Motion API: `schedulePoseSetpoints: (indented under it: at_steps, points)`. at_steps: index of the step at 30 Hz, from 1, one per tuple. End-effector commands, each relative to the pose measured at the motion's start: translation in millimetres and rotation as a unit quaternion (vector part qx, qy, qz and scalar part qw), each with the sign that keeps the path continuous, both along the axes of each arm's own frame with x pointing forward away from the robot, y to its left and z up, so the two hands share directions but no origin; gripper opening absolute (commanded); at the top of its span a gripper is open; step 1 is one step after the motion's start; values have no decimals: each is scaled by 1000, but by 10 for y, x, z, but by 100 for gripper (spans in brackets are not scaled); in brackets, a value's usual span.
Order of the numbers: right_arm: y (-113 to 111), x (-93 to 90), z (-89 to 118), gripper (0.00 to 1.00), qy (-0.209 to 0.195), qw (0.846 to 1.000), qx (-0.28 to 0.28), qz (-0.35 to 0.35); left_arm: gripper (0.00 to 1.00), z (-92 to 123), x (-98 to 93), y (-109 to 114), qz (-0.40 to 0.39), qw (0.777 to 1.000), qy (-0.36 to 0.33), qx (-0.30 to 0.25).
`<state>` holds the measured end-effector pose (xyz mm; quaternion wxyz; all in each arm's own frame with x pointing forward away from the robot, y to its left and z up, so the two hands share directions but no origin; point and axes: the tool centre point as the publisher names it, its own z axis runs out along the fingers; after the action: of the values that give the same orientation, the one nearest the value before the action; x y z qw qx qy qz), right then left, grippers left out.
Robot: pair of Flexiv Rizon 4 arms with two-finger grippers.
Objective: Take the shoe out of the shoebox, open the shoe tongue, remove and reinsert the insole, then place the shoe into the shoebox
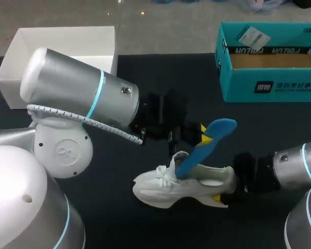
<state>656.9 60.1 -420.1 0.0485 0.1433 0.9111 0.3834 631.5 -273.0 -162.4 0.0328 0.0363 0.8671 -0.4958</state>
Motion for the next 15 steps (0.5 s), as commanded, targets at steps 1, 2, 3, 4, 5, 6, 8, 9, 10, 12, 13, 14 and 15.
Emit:
schedulePoseSetpoints:
  at_steps: [1, 2, 3, 4, 5, 6, 8, 9, 10, 12, 13, 14, 15]
  points:
    - [9, -6, -21, 0, 0, 1000, -2, -1, 0, -11, -26, 50, 0, 1000, -1, -3]
    - [9, -6, -21, 0, 0, 1000, -2, -1, 0, -11, -26, 50, 0, 1000, -1, -3]
    - [9, -6, -21, 0, 0, 1000, -2, -1, 0, -11, -26, 50, 0, 1000, -1, -3]
    - [9, -6, -21, 0, 0, 1000, -2, -1, 0, -11, -26, 50, 0, 1000, -1, -3]
    - [9, -6, -21, 0, 0, 1000, -2, -1, 0, -11, -26, 50, 0, 1000, -1, -3]
    - [9, -6, -21, 0, 0, 1000, -2, -1, 0, -11, -26, 50, 0, 1000, -1, -3]
    - [9, -6, -21, 0, 0, 1000, -2, -1, 0, 82, -113, 63, -10, 998, 26, -47]
    - [9, -6, -21, 0, 0, 1000, -2, -1, 0, 129, -159, 75, -13, 998, 32, -57]
    - [9, -6, -21, 0, 0, 1000, -2, -1, 0, 175, -199, 88, -18, 997, 41, -68]
    - [9, -6, -21, 0, 0, 1000, -2, -1, 0, 278, -282, 120, -28, 993, 58, -97]
    - [9, -6, -21, 0, 0, 1000, -2, -1, 0, 323, -311, 139, -29, 992, 66, -106]
    - [9, -6, -21, 0, 0, 1000, -2, -1, 0, 373, -348, 157, -34, 990, 74, -112]
    - [9, -6, -21, 0, 0, 1000, -2, -1, 0, 412, -378, 180, -34, 989, 84, -114]
